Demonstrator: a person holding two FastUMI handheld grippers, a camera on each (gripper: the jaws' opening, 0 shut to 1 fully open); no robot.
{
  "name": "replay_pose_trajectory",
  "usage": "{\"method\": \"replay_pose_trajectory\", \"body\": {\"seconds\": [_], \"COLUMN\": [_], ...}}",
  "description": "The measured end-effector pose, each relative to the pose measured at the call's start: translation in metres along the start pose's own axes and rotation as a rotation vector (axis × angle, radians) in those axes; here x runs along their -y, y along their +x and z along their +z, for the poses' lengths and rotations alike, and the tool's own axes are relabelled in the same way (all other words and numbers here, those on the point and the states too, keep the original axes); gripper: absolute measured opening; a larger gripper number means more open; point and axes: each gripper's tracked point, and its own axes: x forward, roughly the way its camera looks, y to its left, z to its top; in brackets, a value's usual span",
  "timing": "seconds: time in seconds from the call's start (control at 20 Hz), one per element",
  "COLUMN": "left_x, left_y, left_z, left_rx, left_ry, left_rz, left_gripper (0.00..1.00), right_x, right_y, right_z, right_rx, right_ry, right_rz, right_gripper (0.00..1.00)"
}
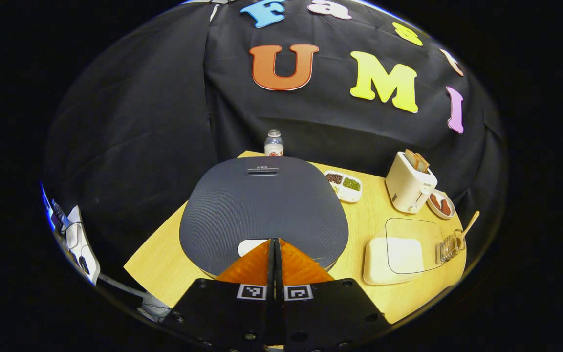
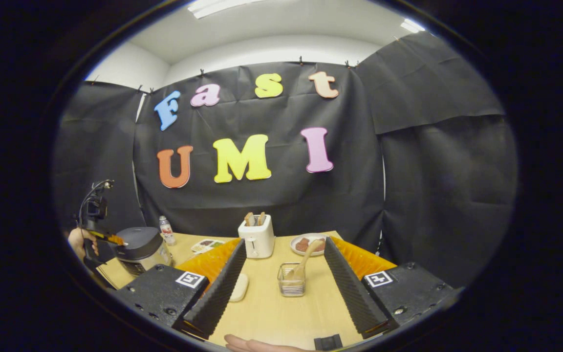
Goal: Close the left gripper, press the button to open the rice cooker; take a wooden spoon from the chopstick holder with the right hand, scoop a spoonful of rice and pour it into the rice cooker, then put the wooden spoon back into the chopstick holder.
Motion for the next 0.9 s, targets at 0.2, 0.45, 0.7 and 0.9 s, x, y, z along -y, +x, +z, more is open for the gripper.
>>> {"method": "replay_pose_trajectory", "body": {"seconds": [0.2, 0.45, 0.7, 0.9], "left_x": [0.002, 0.038, 0.037, 0.053], "left_y": [-0.023, -0.089, -0.141, -0.178], "left_z": [0.032, 0.07, 0.062, 0.042], "left_rx": [0.164, 0.363, 0.47, 0.547], "left_ry": [-0.004, 0.025, 0.107, 0.152], "left_rz": [-0.002, -0.096, -0.024, -0.042], "left_gripper": [0.01, 0.5, 0.94, 0.94], "right_x": [0.02, 0.033, 0.04, 0.046], "right_y": [0.001, 0.012, 0.027, 0.053], "right_z": [0.002, -0.014, -0.02, -0.033], "right_rx": [0.015, -0.019, -0.041, -0.062], "right_ry": [-0.02, 0.006, 0.0, 0.01], "right_rz": [-0.025, -0.049, -0.047, -0.043], "right_gripper": [1.0, 1.0, 0.99, 1.0]}}
